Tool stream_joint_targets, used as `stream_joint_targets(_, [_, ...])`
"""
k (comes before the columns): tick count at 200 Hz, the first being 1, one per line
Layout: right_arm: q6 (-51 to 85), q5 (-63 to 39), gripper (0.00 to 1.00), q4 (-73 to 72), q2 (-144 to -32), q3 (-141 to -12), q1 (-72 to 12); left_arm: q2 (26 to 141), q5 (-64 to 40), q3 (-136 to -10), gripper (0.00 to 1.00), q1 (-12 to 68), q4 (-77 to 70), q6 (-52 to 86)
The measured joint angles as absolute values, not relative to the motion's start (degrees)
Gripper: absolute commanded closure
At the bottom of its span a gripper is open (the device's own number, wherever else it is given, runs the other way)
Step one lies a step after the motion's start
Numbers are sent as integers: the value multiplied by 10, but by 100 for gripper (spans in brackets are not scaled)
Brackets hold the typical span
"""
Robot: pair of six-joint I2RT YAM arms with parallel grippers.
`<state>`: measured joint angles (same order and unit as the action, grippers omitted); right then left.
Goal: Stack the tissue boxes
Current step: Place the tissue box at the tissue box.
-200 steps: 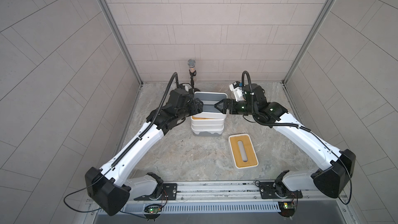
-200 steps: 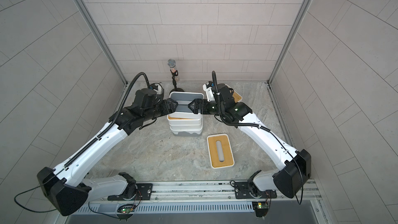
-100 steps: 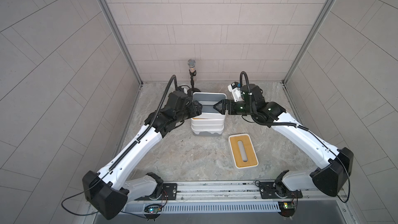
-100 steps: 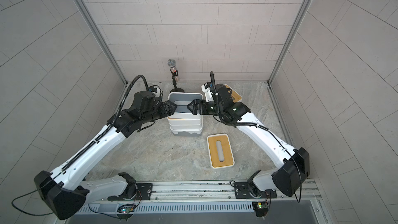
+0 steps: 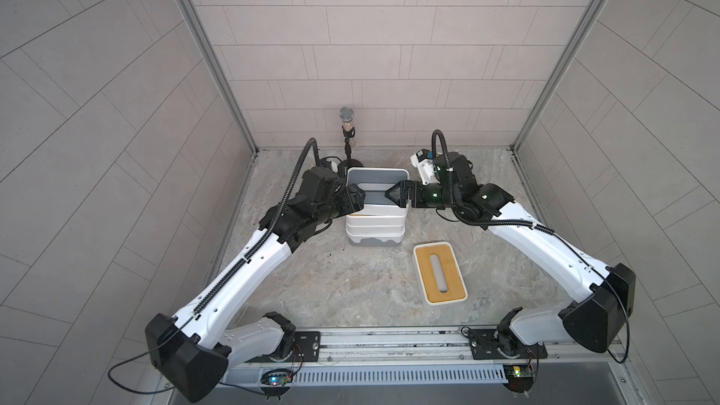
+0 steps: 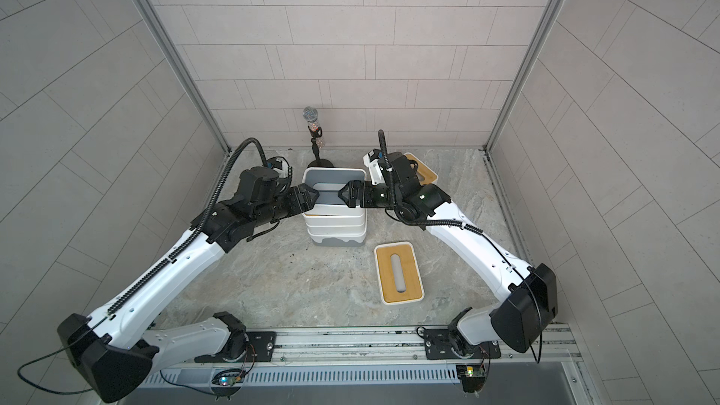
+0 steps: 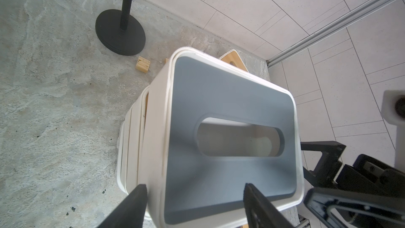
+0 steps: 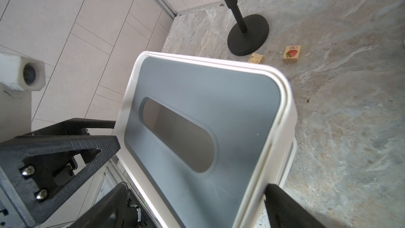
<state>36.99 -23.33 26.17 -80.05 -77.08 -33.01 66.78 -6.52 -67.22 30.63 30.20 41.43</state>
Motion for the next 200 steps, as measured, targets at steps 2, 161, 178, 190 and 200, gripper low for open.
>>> stream_joint_targets(2, [370,-233,1,262,-801,-771,-330,668,-65,-672,25,306,302,416])
stream_joint_targets(161, [371,-240,1,260,-803,-771,-330,651,-65,-671,25,306,303,430])
stream_joint_targets(178, [371,-243,1,258,-805,-771,-330,648,-65,-669,25,306,303,430])
stream_joint_targets(190, [371,-245,1,255,-807,-771,-330,647,-64,-668,26,306,303,430])
stream_joint_targets(200, [371,-246,1,253,-809,-771,-330,646,-64,-667,25,306,303,430])
